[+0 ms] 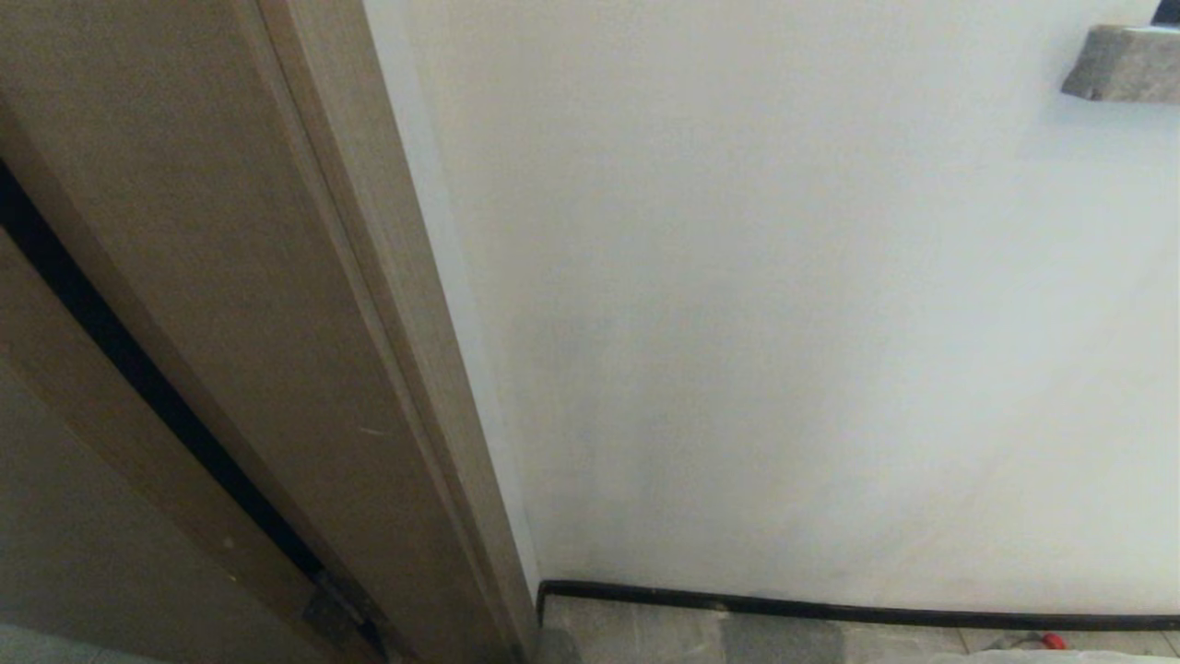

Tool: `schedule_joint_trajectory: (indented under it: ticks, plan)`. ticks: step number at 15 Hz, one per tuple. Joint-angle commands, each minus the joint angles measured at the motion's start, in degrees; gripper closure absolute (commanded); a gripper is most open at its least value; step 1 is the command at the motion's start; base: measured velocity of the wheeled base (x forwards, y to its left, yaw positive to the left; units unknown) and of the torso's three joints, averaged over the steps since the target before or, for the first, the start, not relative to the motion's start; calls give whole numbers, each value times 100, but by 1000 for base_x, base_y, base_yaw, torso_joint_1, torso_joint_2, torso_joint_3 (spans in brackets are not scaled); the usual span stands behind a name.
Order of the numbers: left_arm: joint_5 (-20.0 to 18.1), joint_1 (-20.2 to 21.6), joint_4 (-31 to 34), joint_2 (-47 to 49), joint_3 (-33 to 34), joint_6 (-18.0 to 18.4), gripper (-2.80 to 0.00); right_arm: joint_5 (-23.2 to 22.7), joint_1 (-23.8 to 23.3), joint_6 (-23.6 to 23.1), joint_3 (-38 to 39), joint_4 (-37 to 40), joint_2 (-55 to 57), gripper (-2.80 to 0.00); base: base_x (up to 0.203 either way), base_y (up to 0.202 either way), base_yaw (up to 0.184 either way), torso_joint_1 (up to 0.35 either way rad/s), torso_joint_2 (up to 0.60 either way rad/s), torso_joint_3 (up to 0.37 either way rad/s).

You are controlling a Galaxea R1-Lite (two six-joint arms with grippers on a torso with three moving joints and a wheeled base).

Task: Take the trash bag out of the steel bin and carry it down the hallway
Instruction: Put the trash bag at the door

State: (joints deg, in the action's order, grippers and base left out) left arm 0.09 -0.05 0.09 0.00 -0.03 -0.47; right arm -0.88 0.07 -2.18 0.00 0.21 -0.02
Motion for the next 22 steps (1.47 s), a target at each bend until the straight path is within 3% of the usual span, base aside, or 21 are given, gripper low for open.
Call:
schedule_joint_trajectory:
  ticks: [1,22]
  plan:
    - [0,-4,0,0,3,-6,0,0,-7,7,0,-3,2,0,0,0,0,-2,2,-184]
    - [-1,-4,0,0,3,-6,0,0,-7,-46,3,-12,5,0,0,0,0,3,2,-196]
